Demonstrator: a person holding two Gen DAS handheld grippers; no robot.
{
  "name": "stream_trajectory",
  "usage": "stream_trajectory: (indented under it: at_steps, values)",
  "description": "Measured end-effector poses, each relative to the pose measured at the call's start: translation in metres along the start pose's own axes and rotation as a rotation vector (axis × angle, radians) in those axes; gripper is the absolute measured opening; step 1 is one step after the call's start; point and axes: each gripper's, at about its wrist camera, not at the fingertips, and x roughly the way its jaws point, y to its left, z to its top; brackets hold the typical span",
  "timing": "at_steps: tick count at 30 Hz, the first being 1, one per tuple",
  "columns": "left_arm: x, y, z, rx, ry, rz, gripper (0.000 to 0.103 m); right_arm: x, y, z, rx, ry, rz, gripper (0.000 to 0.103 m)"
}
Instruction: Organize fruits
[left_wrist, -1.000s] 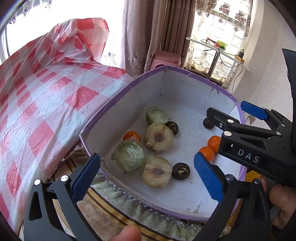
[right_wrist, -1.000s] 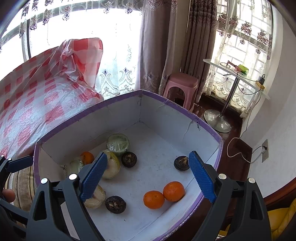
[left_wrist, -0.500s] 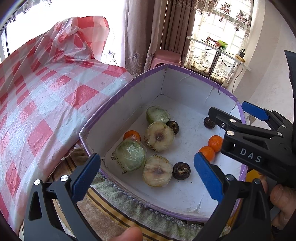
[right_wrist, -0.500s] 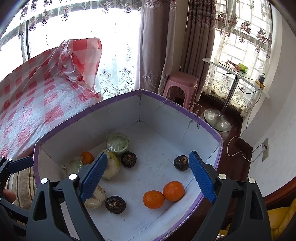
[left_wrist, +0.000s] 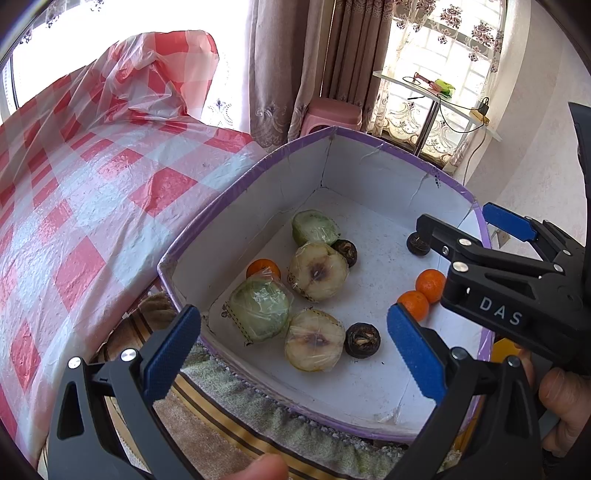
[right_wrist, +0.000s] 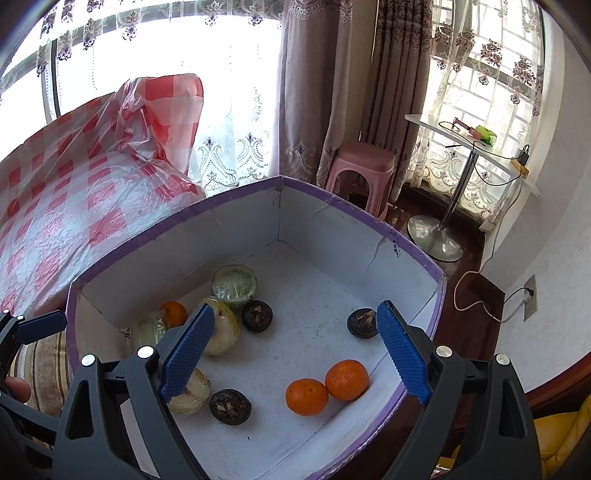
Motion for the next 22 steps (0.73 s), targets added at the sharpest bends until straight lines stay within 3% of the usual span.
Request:
stream_trajectory:
  at_steps: [17, 22]
  values:
    - [0.005, -0.017, -0.001, 0.048, 0.004, -0.038, 0.101, -0.001, -0.002, -0.001, 0.018, -0.002, -0.007, 0.086]
    - [-0.002, -0.013, 0.0, 0.016, -0.002, -0.051, 0.101, -0.006, -0.003, 0.001, 0.028, -0.01, 0.003, 0.086]
